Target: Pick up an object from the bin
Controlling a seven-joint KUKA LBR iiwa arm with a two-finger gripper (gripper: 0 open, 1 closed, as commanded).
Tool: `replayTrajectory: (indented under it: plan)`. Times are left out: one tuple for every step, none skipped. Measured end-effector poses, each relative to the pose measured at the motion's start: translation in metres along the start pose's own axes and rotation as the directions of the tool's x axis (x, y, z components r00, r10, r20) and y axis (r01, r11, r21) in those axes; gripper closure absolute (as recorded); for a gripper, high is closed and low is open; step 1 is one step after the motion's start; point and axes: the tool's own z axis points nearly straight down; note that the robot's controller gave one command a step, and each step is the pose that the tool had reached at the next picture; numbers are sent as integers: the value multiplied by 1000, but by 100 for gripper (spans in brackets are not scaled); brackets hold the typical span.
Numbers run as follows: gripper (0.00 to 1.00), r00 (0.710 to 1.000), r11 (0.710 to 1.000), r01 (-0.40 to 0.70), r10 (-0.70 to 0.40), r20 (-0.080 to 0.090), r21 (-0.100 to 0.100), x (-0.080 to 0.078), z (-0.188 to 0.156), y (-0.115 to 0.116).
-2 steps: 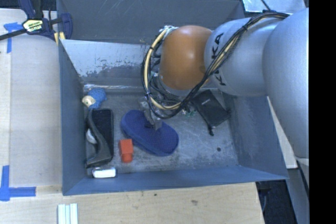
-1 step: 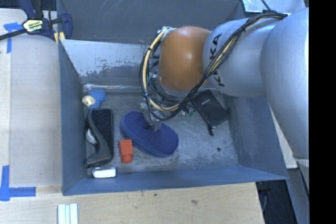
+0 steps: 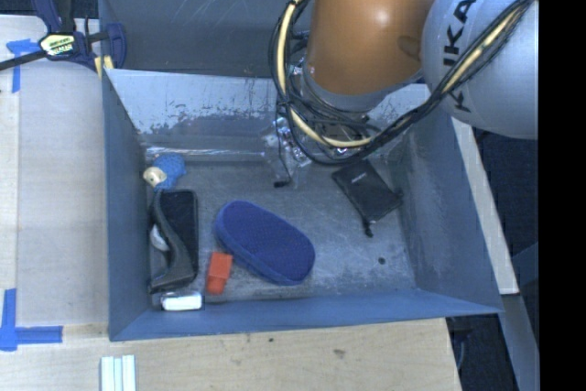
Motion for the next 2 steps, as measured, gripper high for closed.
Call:
replayTrajectory:
  plan:
    - [100, 1000, 1000, 1, -1, -17, -6, 0, 132, 12]
    - [0, 1000, 1000, -1, 1, -9, -4, -2, 127, 11]
